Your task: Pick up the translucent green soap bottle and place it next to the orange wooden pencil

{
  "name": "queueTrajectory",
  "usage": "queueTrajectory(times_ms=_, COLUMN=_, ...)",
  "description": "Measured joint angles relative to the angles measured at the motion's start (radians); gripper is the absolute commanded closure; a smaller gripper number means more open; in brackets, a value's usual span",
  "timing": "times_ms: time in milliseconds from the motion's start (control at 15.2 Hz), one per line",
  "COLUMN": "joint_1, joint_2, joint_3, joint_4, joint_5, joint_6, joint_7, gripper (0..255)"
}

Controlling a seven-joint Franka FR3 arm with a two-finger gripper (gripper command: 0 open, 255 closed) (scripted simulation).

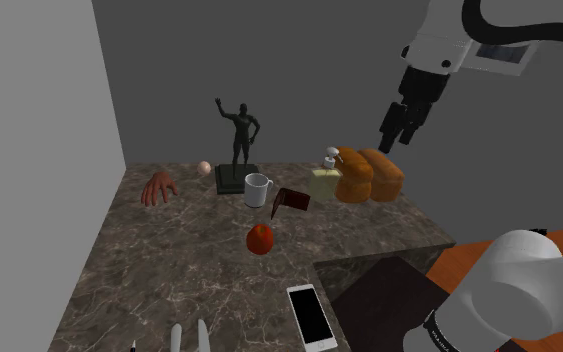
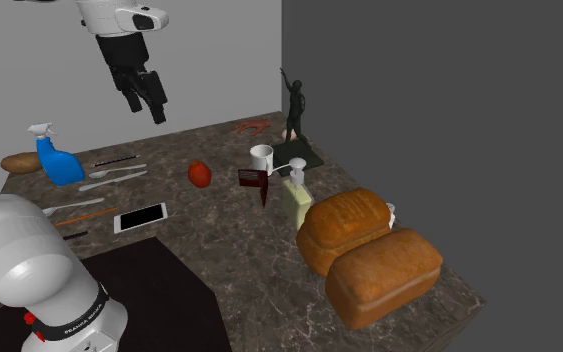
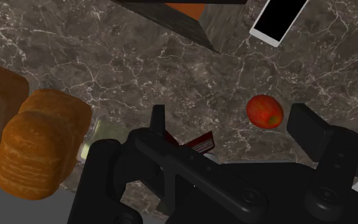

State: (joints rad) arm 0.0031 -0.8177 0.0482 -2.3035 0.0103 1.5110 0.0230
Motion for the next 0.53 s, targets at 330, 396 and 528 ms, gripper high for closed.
queueTrajectory(times_ms=330, joint_1=-0.012, joint_2=0.045, joint_3=-0.032, joint_4=-0.037, joint_5=-0.033, joint_6=0.1, joint_7=-0.042, gripper=0)
queueTrajectory(times_ms=396, joint_1=-0.017, joint_2=0.059, joint_3=-0.045, joint_4=-0.045, joint_5=-0.044, joint_6=0.129, joint_7=-0.057, gripper=0)
queueTrajectory(times_ms=528, joint_1=-0.024, joint_2=0.093, joint_3=-0.062, joint_4=-0.062, joint_5=-0.062, joint_6=0.193, joint_7=-0.08, gripper=0)
